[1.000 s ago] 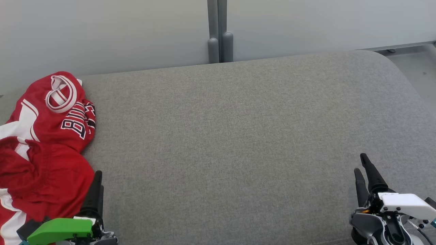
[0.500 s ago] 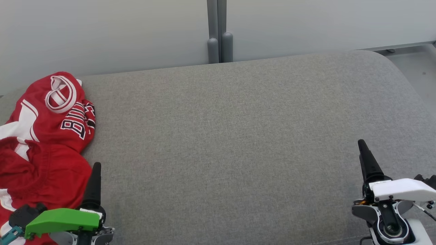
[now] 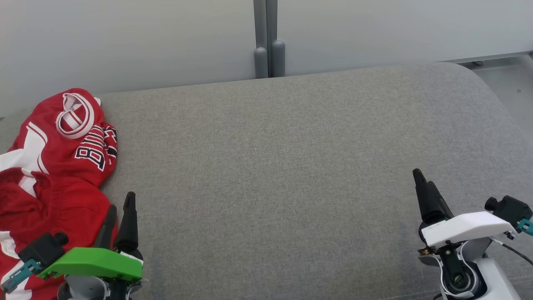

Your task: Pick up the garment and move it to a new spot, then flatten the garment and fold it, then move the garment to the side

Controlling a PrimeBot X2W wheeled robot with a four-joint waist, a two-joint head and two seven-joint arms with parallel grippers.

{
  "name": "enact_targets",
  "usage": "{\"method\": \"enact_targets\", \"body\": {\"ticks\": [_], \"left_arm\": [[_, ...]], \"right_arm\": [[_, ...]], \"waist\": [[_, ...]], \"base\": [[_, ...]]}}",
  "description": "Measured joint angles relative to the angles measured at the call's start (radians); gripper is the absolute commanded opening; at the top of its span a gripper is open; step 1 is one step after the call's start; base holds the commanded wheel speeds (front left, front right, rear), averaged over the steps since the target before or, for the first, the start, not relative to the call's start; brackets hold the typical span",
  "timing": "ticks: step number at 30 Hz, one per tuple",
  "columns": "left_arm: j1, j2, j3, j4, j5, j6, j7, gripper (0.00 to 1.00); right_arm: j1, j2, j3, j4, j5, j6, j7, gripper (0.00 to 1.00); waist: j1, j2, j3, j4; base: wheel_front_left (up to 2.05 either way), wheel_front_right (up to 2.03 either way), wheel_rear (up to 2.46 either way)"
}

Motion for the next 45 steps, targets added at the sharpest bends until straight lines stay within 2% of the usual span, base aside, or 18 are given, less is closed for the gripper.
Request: {"method": "enact_targets", "body": {"ticks": [14, 45], "left_arm": [[0.044, 0.000, -0.021, -0.034, 0.228, 0.042, -0.050, 1.00], [0.106, -0.005, -0.041, -0.093, 0.634, 0.115, -0.159, 1.00]], "right_arm": [[0.001, -0.001, 0.074, -0.016, -0.217, -0.043, -0.046, 1.00], [0.002, -0.008, 0.200, -0.053, -0.660, -0.114, -0.151, 1.00]], "waist": [[0.0000, 0.0000, -0.007, 0.004], [0.0000, 0.0000, -0.006, 0.003]], "base": [[0.00, 0.00, 0.00], [0.00, 0.00, 0.00]]}}
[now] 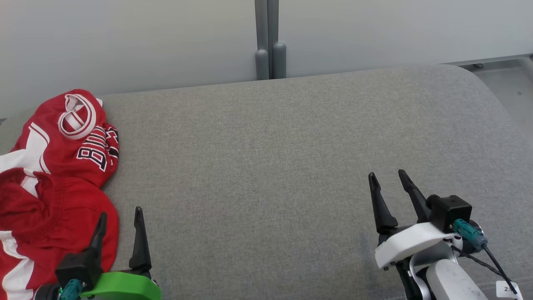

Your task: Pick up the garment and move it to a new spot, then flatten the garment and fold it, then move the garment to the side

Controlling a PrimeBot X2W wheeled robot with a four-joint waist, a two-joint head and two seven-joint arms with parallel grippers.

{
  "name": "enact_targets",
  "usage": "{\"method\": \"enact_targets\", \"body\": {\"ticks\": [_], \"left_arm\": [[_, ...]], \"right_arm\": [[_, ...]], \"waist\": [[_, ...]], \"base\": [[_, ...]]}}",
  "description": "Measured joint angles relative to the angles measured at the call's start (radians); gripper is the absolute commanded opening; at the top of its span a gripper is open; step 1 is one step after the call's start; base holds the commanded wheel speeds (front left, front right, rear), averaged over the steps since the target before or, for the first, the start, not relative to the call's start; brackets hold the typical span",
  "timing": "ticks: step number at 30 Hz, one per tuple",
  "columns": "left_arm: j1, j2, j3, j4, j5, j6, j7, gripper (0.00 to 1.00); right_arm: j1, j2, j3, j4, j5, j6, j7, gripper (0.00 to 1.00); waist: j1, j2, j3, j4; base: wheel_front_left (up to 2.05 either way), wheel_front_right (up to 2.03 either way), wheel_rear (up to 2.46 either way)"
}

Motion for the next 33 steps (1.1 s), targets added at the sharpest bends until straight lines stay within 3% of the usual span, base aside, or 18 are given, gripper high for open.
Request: {"method": "enact_targets", "body": {"ticks": [12, 33], "left_arm": [[0.021, 0.000, -0.006, -0.024, 0.149, 0.027, -0.043, 1.00], [0.022, -0.001, -0.009, -0.017, 0.149, 0.026, -0.043, 1.00]], "right_arm": [[0.000, -0.008, 0.047, -0.016, -0.167, -0.026, -0.046, 1.00], [0.000, -0.007, 0.040, -0.017, -0.167, -0.025, -0.047, 1.00]], "waist": [[0.0000, 0.0000, -0.001, -0.003], [0.0000, 0.0000, 0.003, -0.002]], "base": [[0.00, 0.00, 0.00], [0.00, 0.00, 0.00]]}}
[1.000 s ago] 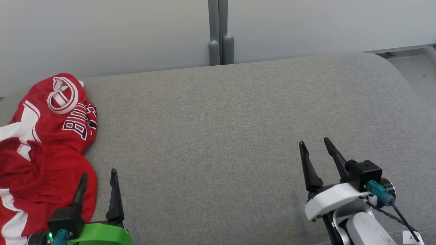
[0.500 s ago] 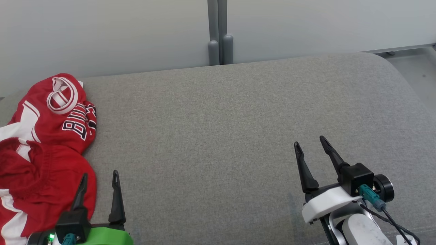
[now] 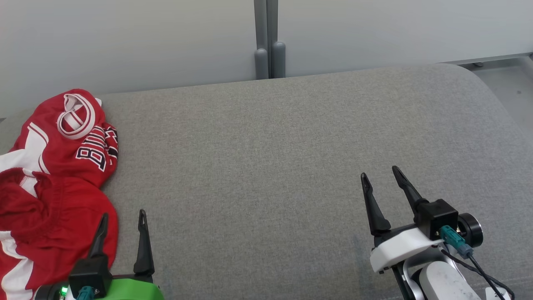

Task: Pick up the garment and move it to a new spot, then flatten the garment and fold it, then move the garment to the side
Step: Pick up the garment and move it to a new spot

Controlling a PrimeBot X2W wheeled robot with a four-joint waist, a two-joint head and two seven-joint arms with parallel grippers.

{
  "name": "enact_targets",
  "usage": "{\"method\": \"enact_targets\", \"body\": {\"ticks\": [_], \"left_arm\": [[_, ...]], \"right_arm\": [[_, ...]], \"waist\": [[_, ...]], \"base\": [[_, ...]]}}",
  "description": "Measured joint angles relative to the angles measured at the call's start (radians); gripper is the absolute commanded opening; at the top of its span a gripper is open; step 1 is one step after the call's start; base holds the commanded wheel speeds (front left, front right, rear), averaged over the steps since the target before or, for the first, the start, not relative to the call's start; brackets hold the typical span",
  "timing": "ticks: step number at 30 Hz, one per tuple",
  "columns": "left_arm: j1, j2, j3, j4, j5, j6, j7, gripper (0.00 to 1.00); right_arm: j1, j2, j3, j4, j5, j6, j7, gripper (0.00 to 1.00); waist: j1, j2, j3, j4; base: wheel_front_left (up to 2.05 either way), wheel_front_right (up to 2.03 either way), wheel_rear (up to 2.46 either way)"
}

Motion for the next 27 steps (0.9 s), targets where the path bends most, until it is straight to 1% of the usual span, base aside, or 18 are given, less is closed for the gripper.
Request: {"method": "enact_targets", "body": {"ticks": [6, 12, 17, 20, 27], "left_arm": [[0.000, 0.000, -0.003, 0.008, 0.000, 0.000, 0.000, 1.00], [0.000, -0.001, -0.005, 0.023, 0.000, 0.000, 0.000, 1.00], [-0.001, -0.001, -0.003, 0.024, 0.002, 0.000, 0.000, 1.00], [-0.001, -0.001, -0.001, 0.027, 0.002, 0.000, 0.000, 1.00], [-0.001, -0.002, 0.002, 0.035, 0.009, 0.000, 0.000, 1.00]], "right_arm": [[0.000, 0.002, -0.013, -0.001, 0.000, 0.000, 0.000, 1.00], [0.001, 0.002, -0.024, -0.008, 0.000, 0.000, 0.000, 1.00], [0.001, 0.003, -0.024, -0.010, 0.000, 0.001, 0.000, 1.00], [0.001, 0.004, -0.025, -0.010, 0.000, 0.008, 0.000, 1.00], [0.002, 0.009, -0.020, -0.010, 0.000, 0.019, 0.000, 1.00]], "waist": [[0.0000, 0.0000, 0.000, 0.007], [0.0000, 0.0000, -0.001, 0.038], [0.0000, 0.0000, -0.004, 0.077], [0.0000, 0.0000, -0.005, 0.097], [0.0000, 0.0000, -0.012, 0.176]], "base": [[0.00, 0.00, 0.00], [0.00, 0.00, 0.00], [0.00, 0.00, 0.00], [0.00, 0.00, 0.00], [0.00, 0.00, 0.00]]}}
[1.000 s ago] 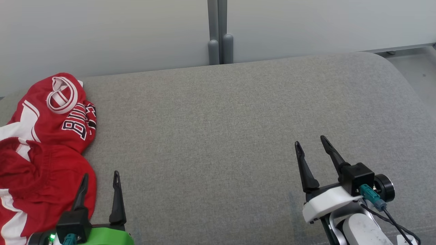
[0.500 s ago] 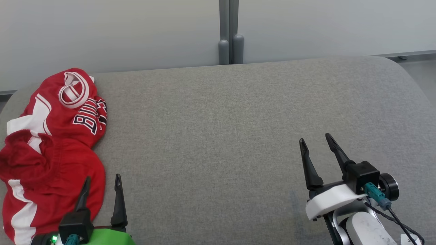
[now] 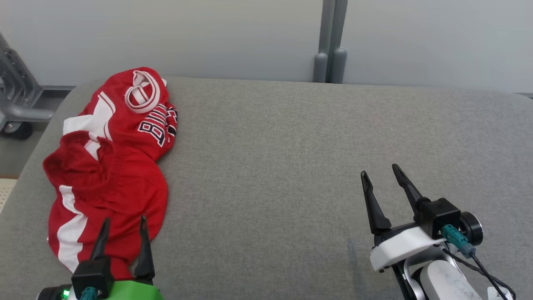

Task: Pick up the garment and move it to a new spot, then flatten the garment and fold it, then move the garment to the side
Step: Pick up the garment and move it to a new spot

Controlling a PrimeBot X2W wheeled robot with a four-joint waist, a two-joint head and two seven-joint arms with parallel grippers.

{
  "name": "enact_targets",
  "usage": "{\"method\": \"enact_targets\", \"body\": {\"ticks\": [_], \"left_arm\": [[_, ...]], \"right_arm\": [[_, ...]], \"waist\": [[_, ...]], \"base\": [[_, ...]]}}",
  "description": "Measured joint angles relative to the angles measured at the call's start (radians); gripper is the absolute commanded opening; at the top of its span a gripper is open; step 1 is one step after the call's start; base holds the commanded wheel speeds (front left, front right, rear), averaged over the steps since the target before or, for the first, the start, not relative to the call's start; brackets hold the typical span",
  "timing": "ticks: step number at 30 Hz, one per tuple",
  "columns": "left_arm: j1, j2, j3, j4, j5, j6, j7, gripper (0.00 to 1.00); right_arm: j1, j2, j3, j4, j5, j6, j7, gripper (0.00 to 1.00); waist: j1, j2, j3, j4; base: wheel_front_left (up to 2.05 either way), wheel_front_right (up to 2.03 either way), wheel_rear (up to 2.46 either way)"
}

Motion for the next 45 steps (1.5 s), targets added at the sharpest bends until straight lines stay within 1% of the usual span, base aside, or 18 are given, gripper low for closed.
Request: {"method": "enact_targets", "body": {"ticks": [3, 14, 19, 22, 25, 30, 32, 35, 38, 40, 42, 45], "left_arm": [[0.000, 0.000, 0.000, 0.005, 0.000, 0.000, 0.000, 1.00], [0.000, -0.001, 0.005, 0.021, 0.000, 0.000, 0.000, 1.00], [0.002, -0.001, 0.036, 0.021, 0.000, 0.000, 0.000, 1.00], [0.008, -0.002, 0.050, 0.020, 0.000, 0.000, 0.000, 1.00], [0.023, -0.002, 0.055, 0.025, 0.000, 0.000, 0.000, 1.00], [0.022, 0.008, 0.037, 0.067, 0.008, -0.001, 0.000, 1.00], [0.014, 0.017, 0.028, 0.088, 0.009, -0.010, 0.001, 1.00], [-0.026, 0.036, 0.024, 0.122, 0.016, -0.019, 0.020, 1.00], [-0.083, 0.045, 0.025, 0.153, 0.016, -0.019, 0.048, 1.00], [-0.130, 0.054, 0.025, 0.190, 0.016, -0.027, 0.078, 1.00], [-0.155, 0.058, 0.030, 0.220, 0.016, -0.028, 0.100, 1.00], [-0.192, 0.058, 0.037, 0.255, 0.007, -0.028, 0.135, 1.00]], "right_arm": [[0.000, 0.002, 0.004, 0.000, 0.001, 0.008, 0.000, 1.00], [0.008, 0.010, 0.014, 0.003, 0.002, 0.017, 0.000, 1.00], [0.009, 0.016, 0.037, 0.011, 0.002, 0.028, 0.000, 1.00], [0.009, 0.015, 0.047, 0.019, 0.002, 0.037, 0.000, 1.00], [0.009, 0.016, 0.052, 0.024, 0.002, 0.039, 0.000, 1.00], [0.009, 0.016, 0.052, 0.028, 0.002, 0.039, 0.000, 1.00], [0.009, 0.016, 0.052, 0.028, 0.002, 0.039, 0.000, 1.00], [0.008, 0.016, 0.051, 0.028, 0.001, 0.040, 0.000, 1.00], [0.003, 0.016, 0.053, 0.028, -0.001, 0.051, 0.000, 1.00], [-0.006, 0.016, 0.055, 0.028, -0.006, 0.052, 0.000, 1.00], [-0.010, 0.015, 0.057, 0.028, -0.007, 0.060, 0.000, 1.00], [-0.024, 0.015, 0.061, 0.027, -0.013, 0.060, 0.000, 1.00]], "waist": [[0.0000, 0.0000, -0.004, 0.038], [0.0000, 0.0000, -0.021, 0.181], [0.0000, 0.0000, -0.031, 0.221], [0.0000, 0.0000, -0.038, 0.221], [0.0000, 0.0000, -0.040, 0.208], [0.0000, 0.0000, -0.041, 0.177], [0.0000, 0.0000, -0.040, 0.167], [0.0000, 0.0000, -0.035, 0.154], [0.0000, 0.0000, -0.027, 0.143], [0.0000, 0.0000, -0.020, 0.129], [0.0000, 0.0000, -0.014, 0.118], [0.0000, 0.0000, -0.002, 0.103]], "base": [[0.00, 0.00, 0.00], [0.00, 0.00, 0.00], [0.00, 0.00, 0.00], [0.00, 0.00, 0.00], [0.00, 0.00, 0.00], [0.00, 0.00, 0.00], [0.00, 0.00, 0.00], [0.00, 0.00, 0.00], [0.00, 0.00, 0.00], [0.00, 0.00, 0.00], [0.00, 0.00, 0.00], [0.00, 0.00, 0.00]]}}
